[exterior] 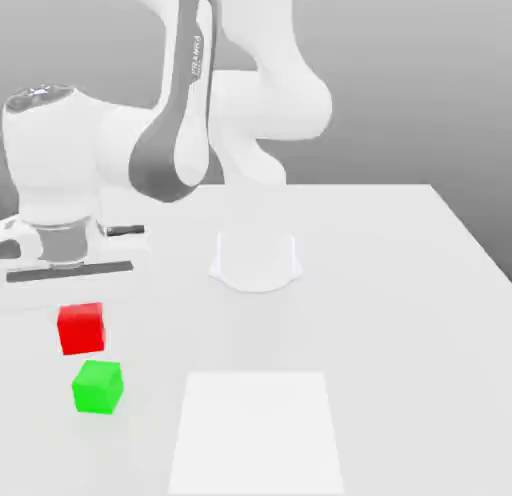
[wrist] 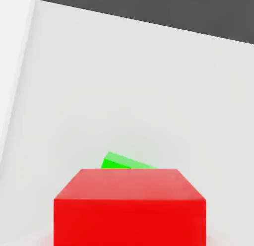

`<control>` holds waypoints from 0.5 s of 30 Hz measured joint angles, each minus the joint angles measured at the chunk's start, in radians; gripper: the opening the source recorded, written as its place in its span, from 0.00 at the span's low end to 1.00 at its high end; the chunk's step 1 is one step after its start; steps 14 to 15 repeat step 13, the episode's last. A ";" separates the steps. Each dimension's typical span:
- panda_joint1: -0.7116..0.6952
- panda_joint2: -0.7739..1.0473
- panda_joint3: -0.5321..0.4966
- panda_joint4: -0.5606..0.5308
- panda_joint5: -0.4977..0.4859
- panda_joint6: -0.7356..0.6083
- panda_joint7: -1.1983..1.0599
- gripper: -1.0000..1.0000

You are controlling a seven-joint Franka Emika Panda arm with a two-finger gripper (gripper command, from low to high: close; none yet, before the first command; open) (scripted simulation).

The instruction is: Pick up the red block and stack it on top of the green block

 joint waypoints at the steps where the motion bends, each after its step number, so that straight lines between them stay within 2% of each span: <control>1: 0.000 0.011 0.002 0.001 0.009 0.010 -0.007 0.00; 10: -0.016 0.137 0.034 -0.008 0.112 0.128 -0.080 0.00; 11: -0.020 0.153 0.040 -0.011 0.126 0.143 -0.090 1.00; 15: -0.020 0.153 0.040 -0.011 0.126 0.143 -0.090 1.00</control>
